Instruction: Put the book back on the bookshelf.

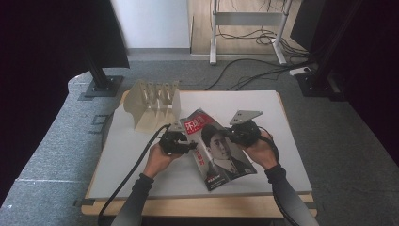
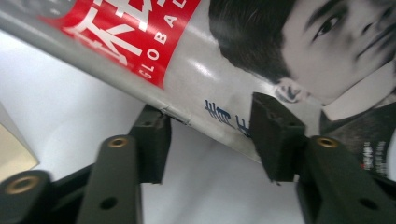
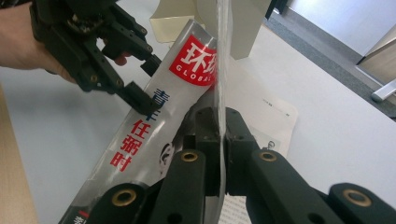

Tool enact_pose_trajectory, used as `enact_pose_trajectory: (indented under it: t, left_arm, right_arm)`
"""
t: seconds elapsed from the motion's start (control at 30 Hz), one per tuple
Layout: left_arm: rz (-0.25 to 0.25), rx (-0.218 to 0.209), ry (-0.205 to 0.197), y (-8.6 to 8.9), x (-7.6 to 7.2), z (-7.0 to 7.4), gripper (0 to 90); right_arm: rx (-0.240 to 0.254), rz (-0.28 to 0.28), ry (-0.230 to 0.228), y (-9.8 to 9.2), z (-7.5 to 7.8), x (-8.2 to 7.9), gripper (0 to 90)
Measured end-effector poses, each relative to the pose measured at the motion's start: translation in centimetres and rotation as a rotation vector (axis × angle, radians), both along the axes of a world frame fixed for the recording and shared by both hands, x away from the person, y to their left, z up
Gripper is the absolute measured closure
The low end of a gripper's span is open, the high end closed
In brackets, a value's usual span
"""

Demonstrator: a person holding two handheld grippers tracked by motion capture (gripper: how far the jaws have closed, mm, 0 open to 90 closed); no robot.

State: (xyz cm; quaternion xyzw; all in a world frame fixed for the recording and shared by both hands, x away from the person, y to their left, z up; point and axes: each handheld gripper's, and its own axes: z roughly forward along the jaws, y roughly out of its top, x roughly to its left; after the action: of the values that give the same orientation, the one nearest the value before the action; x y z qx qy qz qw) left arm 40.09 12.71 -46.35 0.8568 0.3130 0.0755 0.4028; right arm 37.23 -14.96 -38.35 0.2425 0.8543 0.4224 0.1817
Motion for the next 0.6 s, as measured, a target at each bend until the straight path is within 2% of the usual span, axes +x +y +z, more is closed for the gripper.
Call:
enact_pose_trajectory:
  t: [0.13, 0.2, 0.37, 0.5, 0.57, 0.6]
  left_arm:
    - [0.003, 0.000, 0.019, 0.1, 0.1, 0.4, 57.3]
    - [0.011, -0.014, 0.026, 0.1, 0.1, 0.8, 60.4]
    - [0.017, -0.026, -0.006, 0.4, -0.1, 2.1, 66.3]
    - [0.029, -0.043, -0.080, 0.8, -0.5, 3.6, 71.6]
    - [0.037, -0.047, -0.134, 0.9, -0.9, 4.5, 73.9]
    - [0.042, -0.047, -0.174, 0.9, -1.2, 5.1, 74.7]
  right_arm:
    - [-0.006, -0.002, -0.005, 0.1, 0.1, 0.1, 85.6]
    - [-0.016, -0.004, -0.009, 0.1, 0.1, 0.1, 85.4]
    - [-0.009, -0.023, -0.021, -0.2, 0.3, 0.4, 85.1]
    - [0.001, -0.043, -0.036, -0.7, 0.6, 0.7, 84.1]
    - [0.007, -0.055, -0.050, -0.9, 0.7, 0.9, 83.7]
    - [0.014, -0.063, -0.052, -1.0, 0.7, 0.9, 83.7]
